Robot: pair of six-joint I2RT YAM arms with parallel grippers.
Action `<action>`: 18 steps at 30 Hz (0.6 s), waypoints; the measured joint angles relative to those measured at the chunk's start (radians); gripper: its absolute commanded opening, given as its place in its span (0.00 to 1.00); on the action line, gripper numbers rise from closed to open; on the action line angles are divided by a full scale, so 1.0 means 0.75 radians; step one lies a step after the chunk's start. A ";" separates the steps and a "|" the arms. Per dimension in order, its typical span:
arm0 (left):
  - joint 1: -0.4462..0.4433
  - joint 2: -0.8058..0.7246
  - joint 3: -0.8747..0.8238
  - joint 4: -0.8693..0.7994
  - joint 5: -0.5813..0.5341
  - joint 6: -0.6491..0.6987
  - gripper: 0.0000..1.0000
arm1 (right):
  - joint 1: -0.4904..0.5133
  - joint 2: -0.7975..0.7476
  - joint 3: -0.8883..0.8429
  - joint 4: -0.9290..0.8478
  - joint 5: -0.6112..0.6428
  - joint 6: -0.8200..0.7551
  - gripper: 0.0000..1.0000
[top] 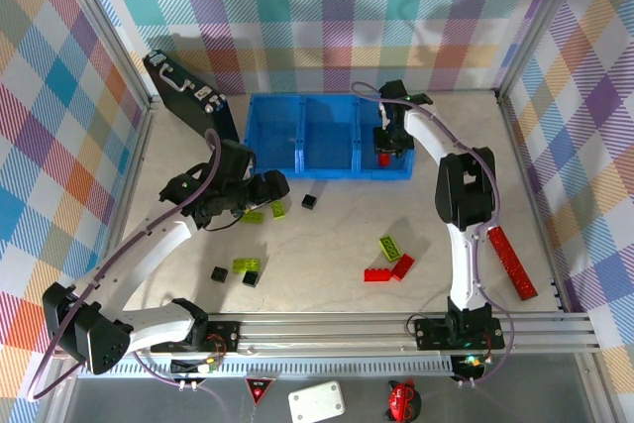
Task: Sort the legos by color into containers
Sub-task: Place the lego in the container.
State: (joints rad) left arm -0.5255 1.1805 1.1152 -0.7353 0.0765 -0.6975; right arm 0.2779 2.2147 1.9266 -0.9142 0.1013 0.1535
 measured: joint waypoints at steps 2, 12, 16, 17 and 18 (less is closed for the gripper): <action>0.000 -0.001 0.000 0.001 0.000 0.010 0.83 | -0.006 0.028 0.009 -0.017 -0.001 -0.008 0.33; 0.000 -0.001 -0.001 -0.001 0.000 0.020 0.83 | -0.009 0.078 0.064 -0.047 0.004 -0.013 0.34; 0.000 0.000 -0.001 -0.019 -0.002 0.024 0.83 | -0.009 0.078 0.067 -0.060 -0.008 -0.012 0.35; 0.000 0.000 -0.001 -0.024 -0.005 0.025 0.83 | -0.009 0.076 0.067 -0.063 -0.011 -0.012 0.35; 0.000 0.001 -0.001 -0.029 -0.007 0.026 0.82 | -0.009 0.073 0.067 -0.066 -0.016 -0.012 0.34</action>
State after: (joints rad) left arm -0.5255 1.1809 1.1149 -0.7570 0.0711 -0.6781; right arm 0.2714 2.2692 1.9770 -0.9634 0.0891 0.1444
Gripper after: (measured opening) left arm 0.826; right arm 0.344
